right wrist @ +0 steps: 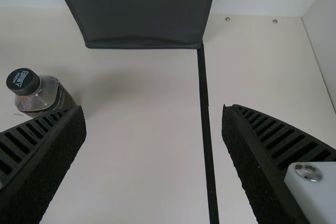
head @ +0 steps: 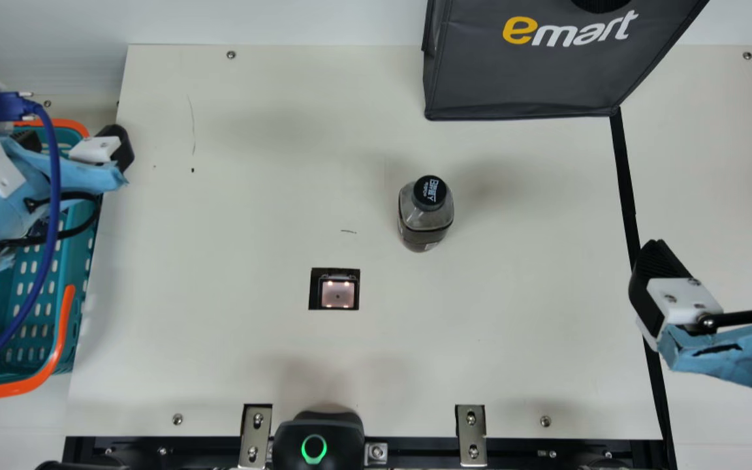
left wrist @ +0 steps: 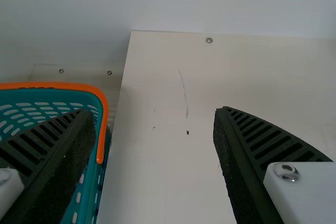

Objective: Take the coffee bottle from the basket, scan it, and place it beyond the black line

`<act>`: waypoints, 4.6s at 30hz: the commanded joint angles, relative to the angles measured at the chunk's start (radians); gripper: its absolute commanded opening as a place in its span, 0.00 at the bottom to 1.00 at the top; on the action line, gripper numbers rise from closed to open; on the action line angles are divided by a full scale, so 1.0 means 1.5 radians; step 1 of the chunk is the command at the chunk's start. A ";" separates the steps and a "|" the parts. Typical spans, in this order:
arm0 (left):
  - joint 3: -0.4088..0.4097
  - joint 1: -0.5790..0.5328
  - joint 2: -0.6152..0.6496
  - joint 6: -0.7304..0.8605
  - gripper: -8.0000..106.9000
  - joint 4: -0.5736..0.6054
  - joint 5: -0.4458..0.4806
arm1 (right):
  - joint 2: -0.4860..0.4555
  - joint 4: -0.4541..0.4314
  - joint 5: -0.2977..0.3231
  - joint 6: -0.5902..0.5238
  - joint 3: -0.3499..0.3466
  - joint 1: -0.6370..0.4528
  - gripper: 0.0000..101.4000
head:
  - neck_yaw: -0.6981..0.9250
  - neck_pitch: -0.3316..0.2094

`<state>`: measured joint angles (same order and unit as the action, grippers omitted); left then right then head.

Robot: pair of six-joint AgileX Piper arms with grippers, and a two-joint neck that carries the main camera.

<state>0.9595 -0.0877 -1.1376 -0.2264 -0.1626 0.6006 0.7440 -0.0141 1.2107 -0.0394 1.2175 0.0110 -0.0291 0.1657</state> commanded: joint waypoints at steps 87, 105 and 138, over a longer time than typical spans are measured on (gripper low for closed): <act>0.000 0.000 0.000 0.000 0.85 0.000 0.000 | 0.188 -0.034 -0.096 0.078 0.043 0.265 0.90 | 0.001 -0.018; 0.000 0.000 0.000 0.000 0.85 0.000 0.000 | 0.267 0.003 -0.155 0.051 0.032 0.275 0.90 | 0.001 -0.018; 0.000 0.000 0.000 0.000 0.85 0.000 0.000 | 0.413 0.017 -0.265 0.080 0.005 0.346 0.90 | 0.001 -0.018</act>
<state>0.9595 -0.0877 -1.1376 -0.2264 -0.1626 0.6006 1.3580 0.0090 0.8139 0.0797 1.2245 0.5285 -0.0291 0.1641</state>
